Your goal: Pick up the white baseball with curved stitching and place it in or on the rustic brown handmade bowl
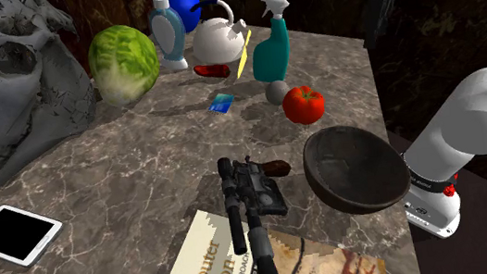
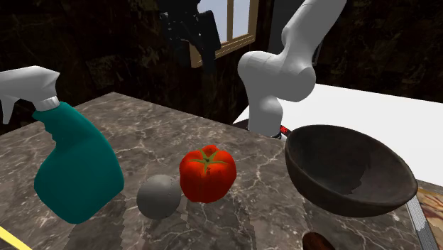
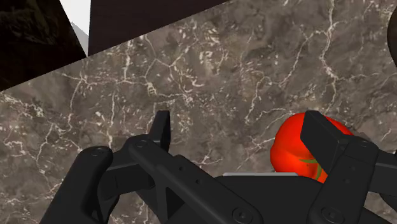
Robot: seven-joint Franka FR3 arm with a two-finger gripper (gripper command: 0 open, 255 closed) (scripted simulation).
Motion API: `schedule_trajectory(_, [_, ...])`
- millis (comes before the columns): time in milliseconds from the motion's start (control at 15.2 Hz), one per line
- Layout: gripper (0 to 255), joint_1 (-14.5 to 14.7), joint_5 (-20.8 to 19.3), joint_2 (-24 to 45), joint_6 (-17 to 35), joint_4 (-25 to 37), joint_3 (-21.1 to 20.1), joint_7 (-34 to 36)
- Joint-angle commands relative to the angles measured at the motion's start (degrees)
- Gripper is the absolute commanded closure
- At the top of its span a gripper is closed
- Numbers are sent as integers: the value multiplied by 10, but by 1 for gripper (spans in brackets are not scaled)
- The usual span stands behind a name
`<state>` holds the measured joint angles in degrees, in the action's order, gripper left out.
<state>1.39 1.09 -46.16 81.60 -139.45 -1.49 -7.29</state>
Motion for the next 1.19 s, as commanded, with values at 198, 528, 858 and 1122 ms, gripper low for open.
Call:
schedule_trajectory(198, [0,9,21,46,46,-1,-23,24])
schedule_trajectory(528, [0,21,49,134,121,13,-60,61])
schedule_trajectory(858, [0,31,65,232,188,47,-93,98])
schedule_trajectory(1122, [0,37,67,316,233,87,-117,128])
